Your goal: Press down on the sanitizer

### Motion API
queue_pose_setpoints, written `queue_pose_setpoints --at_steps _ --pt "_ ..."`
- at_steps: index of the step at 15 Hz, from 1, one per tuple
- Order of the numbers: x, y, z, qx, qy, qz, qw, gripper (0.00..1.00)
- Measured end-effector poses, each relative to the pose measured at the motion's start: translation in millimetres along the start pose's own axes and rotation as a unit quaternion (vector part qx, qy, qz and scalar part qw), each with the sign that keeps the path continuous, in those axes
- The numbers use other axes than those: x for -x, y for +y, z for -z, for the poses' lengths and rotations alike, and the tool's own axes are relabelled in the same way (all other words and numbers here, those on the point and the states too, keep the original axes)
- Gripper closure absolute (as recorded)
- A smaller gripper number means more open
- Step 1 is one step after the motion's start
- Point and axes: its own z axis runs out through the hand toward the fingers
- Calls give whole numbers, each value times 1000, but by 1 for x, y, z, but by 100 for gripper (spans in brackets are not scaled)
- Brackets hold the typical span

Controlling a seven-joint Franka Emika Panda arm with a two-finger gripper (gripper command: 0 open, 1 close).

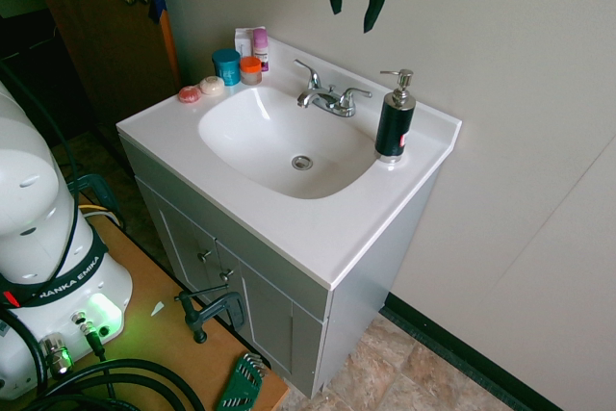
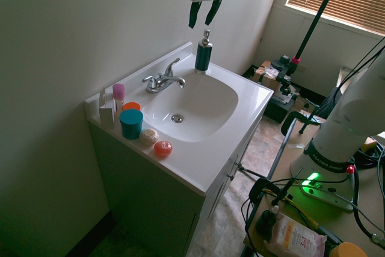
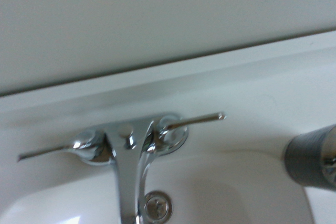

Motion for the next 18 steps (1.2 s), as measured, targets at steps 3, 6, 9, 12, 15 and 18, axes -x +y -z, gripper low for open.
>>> queue_pose_setpoints --at_steps 3,6,9,12,15,18 --pt "-30 4 -6 3 0 -24 1000 100" --pt "-50 18 -12 6 -2 -41 999 100" --pt "-64 34 -17 10 -3 -55 998 100" --pt "-77 48 -24 13 -8 -65 998 100" --pt "-81 53 -34 18 -13 -68 997 100" --pt "-86 56 -47 21 -17 -73 997 100"
